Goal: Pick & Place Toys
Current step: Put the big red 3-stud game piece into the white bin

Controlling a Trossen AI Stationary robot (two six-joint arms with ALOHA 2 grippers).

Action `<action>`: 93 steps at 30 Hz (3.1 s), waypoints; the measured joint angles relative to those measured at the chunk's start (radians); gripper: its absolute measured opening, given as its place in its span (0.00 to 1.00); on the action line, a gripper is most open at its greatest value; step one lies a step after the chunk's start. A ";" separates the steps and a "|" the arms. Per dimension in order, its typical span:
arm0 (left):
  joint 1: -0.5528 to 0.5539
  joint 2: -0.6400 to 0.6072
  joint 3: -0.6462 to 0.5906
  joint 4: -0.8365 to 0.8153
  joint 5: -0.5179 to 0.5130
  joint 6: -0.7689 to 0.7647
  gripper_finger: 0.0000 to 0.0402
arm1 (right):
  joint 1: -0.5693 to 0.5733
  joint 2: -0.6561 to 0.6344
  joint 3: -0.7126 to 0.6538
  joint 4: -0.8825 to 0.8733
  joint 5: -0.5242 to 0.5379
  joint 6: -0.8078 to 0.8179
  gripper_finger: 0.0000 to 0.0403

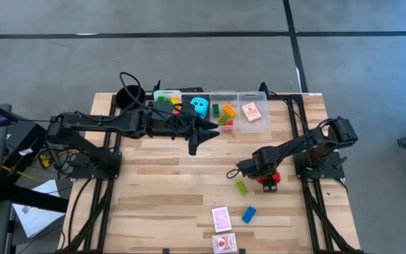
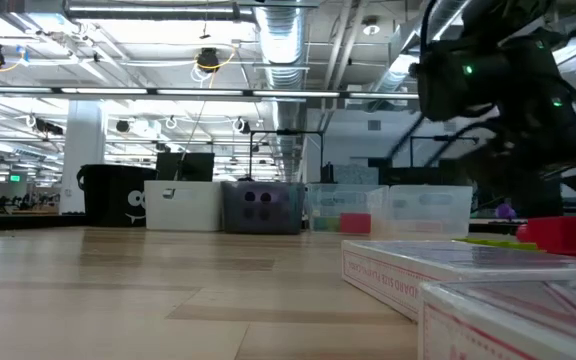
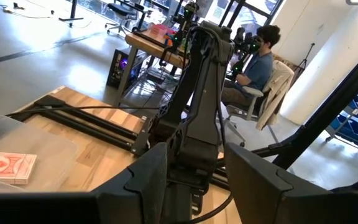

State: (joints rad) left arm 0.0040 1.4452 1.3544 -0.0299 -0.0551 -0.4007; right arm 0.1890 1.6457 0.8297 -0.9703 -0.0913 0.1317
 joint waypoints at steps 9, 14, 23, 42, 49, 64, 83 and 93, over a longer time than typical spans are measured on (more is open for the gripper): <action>0.038 0.000 0.000 0.001 -0.029 0.002 0.39 | 0.031 -0.068 0.130 0.072 0.089 0.203 0.65; 0.085 -0.012 0.000 -0.003 -0.034 0.001 0.39 | 0.055 -0.097 0.244 0.068 0.189 0.295 0.65; 0.168 -0.171 0.000 -0.009 -0.067 0.112 0.39 | 0.070 -0.098 0.454 0.187 0.498 0.393 0.65; 0.132 -0.522 0.001 -0.666 -0.190 -0.120 0.39 | -0.073 -0.098 0.499 0.894 0.458 0.329 0.65; 0.053 -0.444 0.000 -0.687 -0.154 -0.163 0.39 | -0.101 -0.098 0.499 1.126 0.347 0.338 0.65; 0.062 -0.287 0.000 -0.577 -0.113 -0.158 0.66 | -0.084 -0.098 0.499 1.138 0.271 0.367 0.65; 0.074 -0.294 0.000 -0.435 -0.008 -0.212 0.84 | -0.084 -0.098 0.499 1.131 0.245 0.378 0.64; 0.057 -0.274 0.002 -0.405 0.037 -0.286 0.88 | -0.084 -0.098 0.499 1.131 0.242 0.392 0.64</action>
State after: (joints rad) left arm 0.0612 1.1711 1.3560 -0.4350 -0.0177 -0.6863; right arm 0.1055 1.5478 1.3285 0.1610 0.1508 0.5240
